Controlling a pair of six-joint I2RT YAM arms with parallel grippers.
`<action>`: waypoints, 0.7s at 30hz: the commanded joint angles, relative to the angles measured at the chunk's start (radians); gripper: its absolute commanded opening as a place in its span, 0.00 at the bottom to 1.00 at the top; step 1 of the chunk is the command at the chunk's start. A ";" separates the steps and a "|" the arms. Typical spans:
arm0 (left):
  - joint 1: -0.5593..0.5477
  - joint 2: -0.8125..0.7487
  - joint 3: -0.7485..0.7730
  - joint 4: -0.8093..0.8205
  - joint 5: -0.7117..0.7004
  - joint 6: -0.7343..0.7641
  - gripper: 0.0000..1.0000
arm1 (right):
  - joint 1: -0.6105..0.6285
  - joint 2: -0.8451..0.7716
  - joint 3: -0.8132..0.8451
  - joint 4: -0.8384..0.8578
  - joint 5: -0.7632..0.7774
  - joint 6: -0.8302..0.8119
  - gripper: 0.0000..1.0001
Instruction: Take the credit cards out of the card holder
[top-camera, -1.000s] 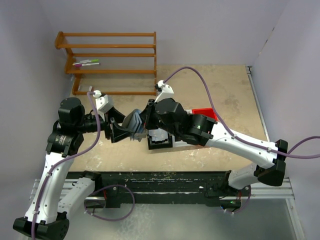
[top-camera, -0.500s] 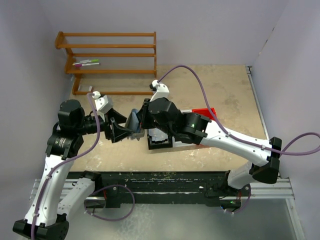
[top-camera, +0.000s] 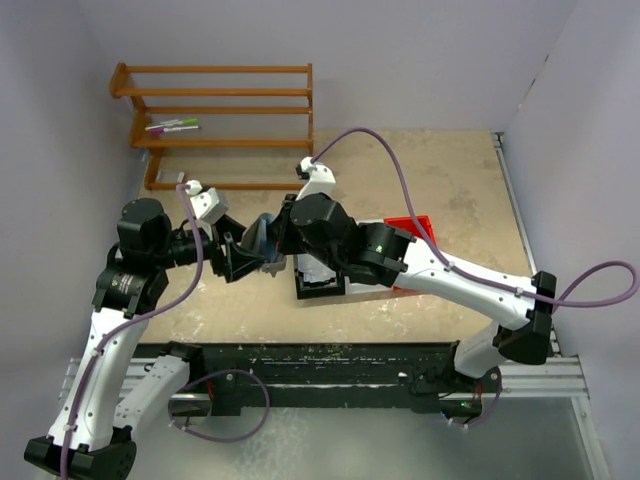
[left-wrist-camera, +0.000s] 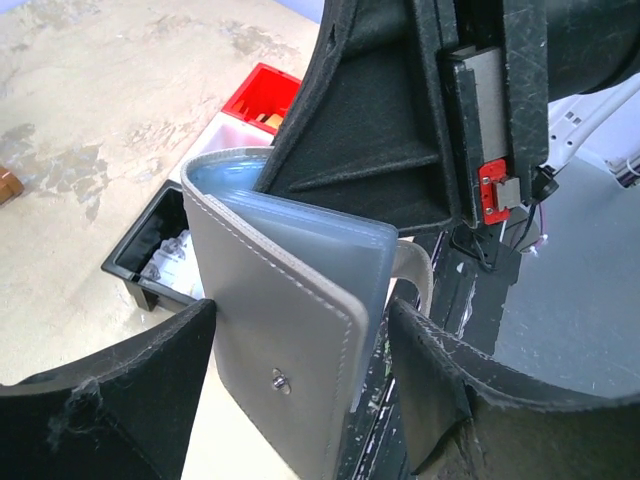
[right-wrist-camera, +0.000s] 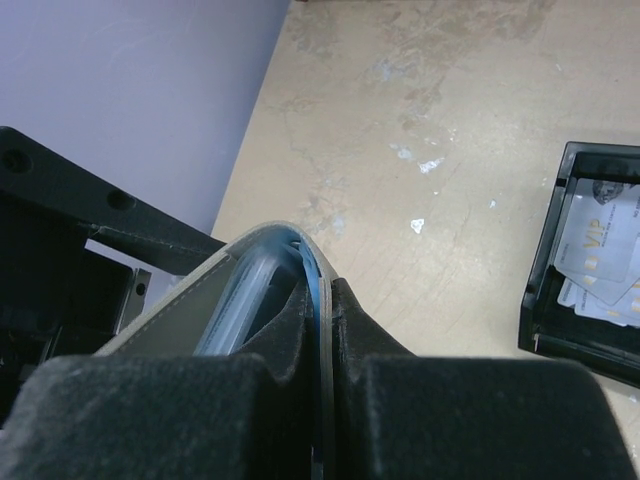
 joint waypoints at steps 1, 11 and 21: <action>-0.012 -0.008 0.024 -0.021 -0.012 0.039 0.70 | 0.010 -0.017 0.042 0.079 0.033 0.004 0.00; -0.012 0.012 0.091 -0.133 0.100 0.132 0.67 | 0.010 -0.147 -0.114 0.133 -0.016 0.003 0.00; -0.012 0.027 0.062 -0.043 0.116 0.052 0.66 | 0.010 -0.164 -0.131 0.178 -0.016 -0.008 0.00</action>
